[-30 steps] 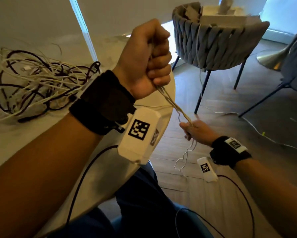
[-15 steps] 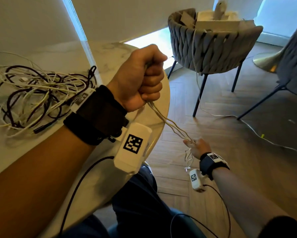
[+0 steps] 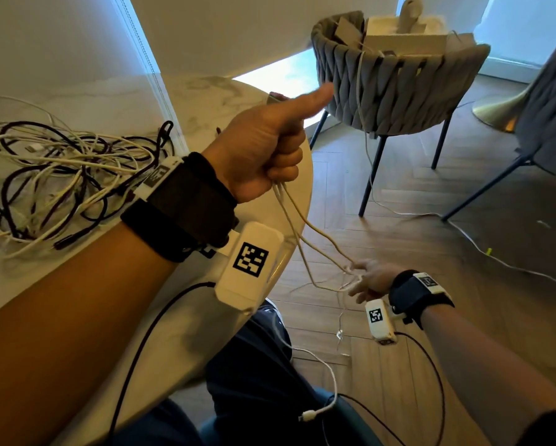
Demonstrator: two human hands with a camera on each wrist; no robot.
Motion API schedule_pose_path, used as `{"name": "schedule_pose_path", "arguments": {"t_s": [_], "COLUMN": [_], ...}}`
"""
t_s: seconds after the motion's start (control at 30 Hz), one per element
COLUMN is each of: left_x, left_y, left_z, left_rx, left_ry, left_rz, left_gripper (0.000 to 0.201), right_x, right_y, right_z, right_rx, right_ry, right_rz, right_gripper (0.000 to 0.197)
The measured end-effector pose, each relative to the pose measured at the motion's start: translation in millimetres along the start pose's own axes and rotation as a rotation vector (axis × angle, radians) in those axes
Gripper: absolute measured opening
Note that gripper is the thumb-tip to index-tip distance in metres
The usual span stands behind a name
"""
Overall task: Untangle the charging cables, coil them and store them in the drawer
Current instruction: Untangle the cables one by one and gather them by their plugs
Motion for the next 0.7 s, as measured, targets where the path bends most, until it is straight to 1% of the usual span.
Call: {"name": "schedule_pose_path", "arguments": {"t_s": [0.03,0.1,0.17,0.2,0.27,0.3,0.33,0.4,0.43,0.47,0.5,0.57,0.6,0.63,0.67,0.7], "left_x": [1,5,10,12,17,19,21,23,24,24,24,24,24,25,25,24], "left_y": [-1,-2,-4,-6,-10,-13,-15,-20,-22,-24,-25,-25,-24,-23,-22,-22], "left_z": [-1,-4,-9,-11,-16,-17,-18,-16,-14,-11,-7,2,5,6,6,4], "left_rx": [0.001,-0.003,-0.017,-0.023,-0.024,-0.022,-0.018,-0.021,-0.033,-0.051,-0.072,-0.115,-0.137,-0.154,-0.16,-0.156], "left_ry": [-0.01,-0.02,-0.01,-0.006,-0.005,-0.007,-0.014,-0.031,-0.038,-0.044,-0.052,-0.068,-0.072,-0.07,-0.064,-0.056], "left_rz": [0.009,0.04,0.087,0.108,0.133,0.137,0.137,0.121,0.106,0.09,0.073,0.043,0.028,0.01,-0.006,-0.019], "left_gripper": [0.05,0.047,0.048,0.049,0.052,0.052,0.053,0.055,0.056,0.056,0.056,0.054,0.053,0.054,0.055,0.056], "right_x": [-7,-25,-53,-70,-110,-127,-144,-159,-157,-150,-135,-97,-77,-55,-35,-18], "right_y": [1,8,14,11,-2,-9,-17,-31,-37,-42,-47,-54,-51,-40,-24,-1], "right_z": [-9,-32,-65,-84,-120,-135,-149,-165,-168,-166,-157,-124,-106,-89,-75,-66], "right_rx": [-0.031,-0.106,-0.122,-0.06,0.13,0.146,0.09,-0.12,-0.218,-0.295,-0.361,-0.491,-0.539,-0.539,-0.463,-0.326], "right_ry": [0.012,0.096,0.28,0.396,0.617,0.692,0.74,0.779,0.771,0.722,0.63,0.385,0.28,0.195,0.145,0.153], "right_rz": [-0.029,-0.022,0.034,0.025,-0.091,-0.137,-0.149,-0.117,-0.104,-0.1,-0.129,-0.196,-0.178,-0.117,-0.021,0.129], "right_gripper": [0.047,0.05,0.047,0.046,0.048,0.049,0.048,0.034,0.03,0.029,0.026,0.026,0.027,0.026,0.026,0.024]}}
Point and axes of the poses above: each hand's wrist, its own x-axis towards the middle knuckle, its own y-axis out of the back of the hand, z = x × y, the point moved 7 cm from there along x, towards the middle knuckle, and after that the axes turned 4 degrees about -z, right-handed, at the moved point
